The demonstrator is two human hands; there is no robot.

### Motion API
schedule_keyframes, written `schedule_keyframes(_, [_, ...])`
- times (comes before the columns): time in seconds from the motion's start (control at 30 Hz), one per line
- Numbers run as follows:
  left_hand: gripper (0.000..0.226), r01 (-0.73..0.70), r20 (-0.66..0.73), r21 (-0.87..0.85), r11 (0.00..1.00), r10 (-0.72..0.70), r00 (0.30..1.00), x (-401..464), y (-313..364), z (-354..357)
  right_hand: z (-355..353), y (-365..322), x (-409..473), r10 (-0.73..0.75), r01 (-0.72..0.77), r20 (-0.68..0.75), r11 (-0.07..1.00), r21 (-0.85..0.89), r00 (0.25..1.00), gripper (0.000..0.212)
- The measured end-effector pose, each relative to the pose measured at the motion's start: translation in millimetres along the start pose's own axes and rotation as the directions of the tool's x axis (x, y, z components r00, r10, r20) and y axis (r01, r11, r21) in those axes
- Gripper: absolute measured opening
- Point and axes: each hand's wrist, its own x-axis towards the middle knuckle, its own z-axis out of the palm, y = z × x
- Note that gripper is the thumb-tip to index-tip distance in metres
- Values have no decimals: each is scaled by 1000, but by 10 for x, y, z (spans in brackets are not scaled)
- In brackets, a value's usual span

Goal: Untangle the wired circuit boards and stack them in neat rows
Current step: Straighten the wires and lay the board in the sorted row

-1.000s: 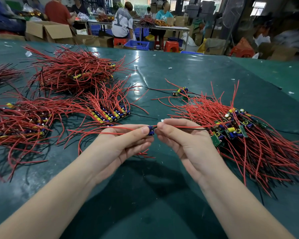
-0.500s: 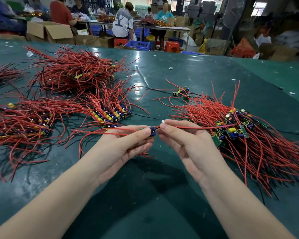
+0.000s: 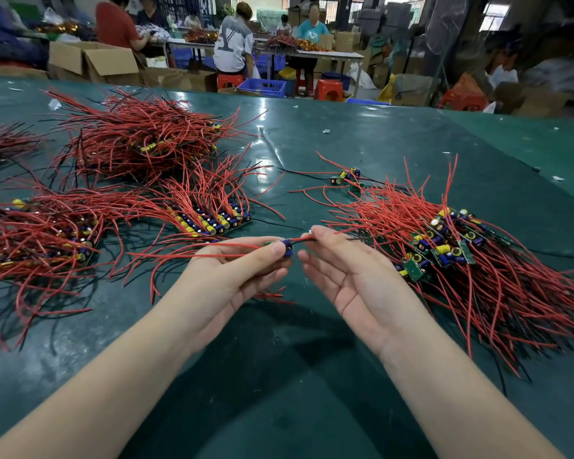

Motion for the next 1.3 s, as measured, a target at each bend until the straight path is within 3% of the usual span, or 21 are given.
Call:
schedule_keyframes(0.17, [24, -26, 0, -12, 1000, 26, 1000, 5, -2, -19, -12, -3, 3, -95, 89, -45, 990, -109, 995, 16])
schedule_keyframes(0.33, [25, -20, 19, -1, 1000, 20, 1000, 5, -4, -17, -38, 16, 10, -104, 84, -89, 975, -205, 991, 7])
schedule_keyframes(0.53, [21, 1, -15, -31, 1000, -2, 1000, 30, 35, -68, -70, -99, 51, -124, 124, 2, 992, -23, 992, 8])
schedule_keyframes(0.83, [20, -5, -50, -12, 1000, 5, 999, 22, 38, -60, -129, -131, 64, -168, 165, -31, 983, -84, 985, 5])
schedule_keyframes(1.07, [18, -18, -55, 0, 1000, 17, 998, 28, 39, -48, -109, -116, 52, -20, 20, -19, 1000, 12, 1000, 7])
schedule_keyframes(1.2, [18, -17, -59, -4, 1000, 16, 998, 21, 39, -40, -118, -130, 58, -43, 42, -56, 999, -22, 997, 33])
schedule_keyframes(1.3, [17, -25, -70, 1, 1000, 25, 997, 22, 45, -43, -124, -136, 59, -45, 44, -63, 999, -11, 997, 32])
